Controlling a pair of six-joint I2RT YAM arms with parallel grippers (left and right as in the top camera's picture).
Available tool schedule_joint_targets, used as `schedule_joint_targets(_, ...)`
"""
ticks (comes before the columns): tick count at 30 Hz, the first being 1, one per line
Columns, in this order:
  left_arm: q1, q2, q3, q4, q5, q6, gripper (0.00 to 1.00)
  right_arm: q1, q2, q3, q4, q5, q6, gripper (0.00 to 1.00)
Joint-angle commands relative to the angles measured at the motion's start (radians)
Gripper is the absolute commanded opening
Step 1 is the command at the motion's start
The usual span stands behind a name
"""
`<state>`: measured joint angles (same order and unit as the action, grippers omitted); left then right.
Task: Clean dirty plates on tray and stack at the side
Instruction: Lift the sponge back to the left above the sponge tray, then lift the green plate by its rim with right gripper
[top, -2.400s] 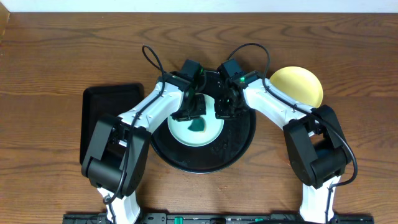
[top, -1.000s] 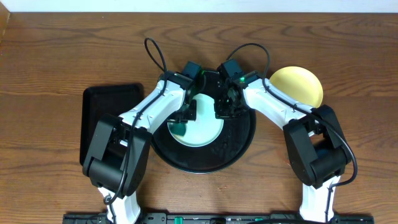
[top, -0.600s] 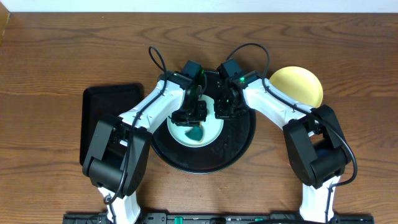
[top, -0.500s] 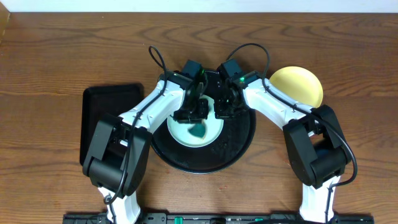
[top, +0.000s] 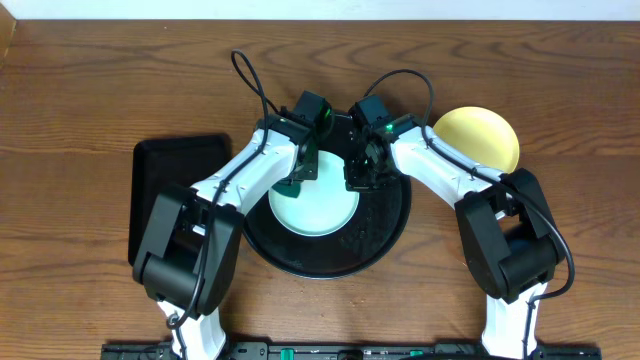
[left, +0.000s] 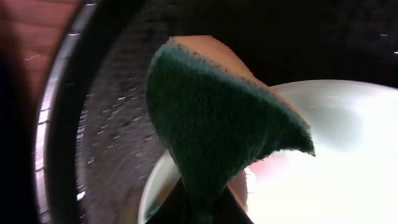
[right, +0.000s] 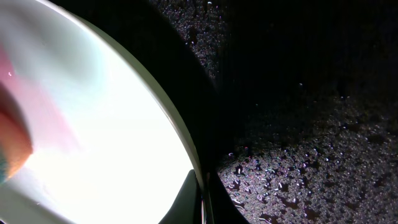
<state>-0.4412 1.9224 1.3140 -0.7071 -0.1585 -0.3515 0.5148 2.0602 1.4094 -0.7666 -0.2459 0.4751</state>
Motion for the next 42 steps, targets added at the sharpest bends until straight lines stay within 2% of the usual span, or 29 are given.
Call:
schedule_joint_targets(1,0.036,-0.082,0.048,-0.091,-0.115,-0.051,0.08,0.011,0.02,-0.007,-0.004,0.021,0.018,0.01)
schedule_joint_targets(4,0.063,-0.128,0.078,-0.184,-0.092,-0.065,0.07,0.011,0.02,-0.007,-0.004,0.021,0.018,0.01)
schedule_joint_targets(11,0.151,-0.209,0.085,-0.299,0.106,-0.064,0.07,0.011,0.02,-0.007,0.004,0.02,0.018,0.01)
schedule_joint_targets(15,0.161,-0.203,0.078,-0.31,0.117,-0.064,0.07,0.011,0.02,-0.007,0.021,0.02,0.018,0.02)
schedule_joint_targets(26,0.161,-0.203,0.069,-0.305,0.117,-0.064,0.08,0.011,0.024,-0.007,0.056,0.02,0.019,0.11)
schedule_joint_targets(28,0.161,-0.203,0.069,-0.304,0.117,-0.064,0.07,0.011,0.029,-0.007,0.055,0.02,0.018,0.1)
schedule_joint_targets(29,0.161,-0.203,0.069,-0.301,0.117,-0.064,0.08,0.011,0.032,-0.007,0.053,0.019,0.018,0.01)
schedule_joint_targets(35,0.161,-0.203,0.069,-0.298,0.118,-0.064,0.07,0.009,0.003,-0.001,0.048,0.005,-0.023,0.01)
schedule_joint_targets(37,0.161,-0.203,0.069,-0.298,0.118,-0.065,0.08,0.006,-0.039,-0.001,0.038,0.04,-0.046,0.01)
schedule_joint_targets(42,0.161,-0.203,0.069,-0.298,0.119,-0.065,0.08,0.018,-0.197,-0.001,0.006,0.275,-0.102,0.01)
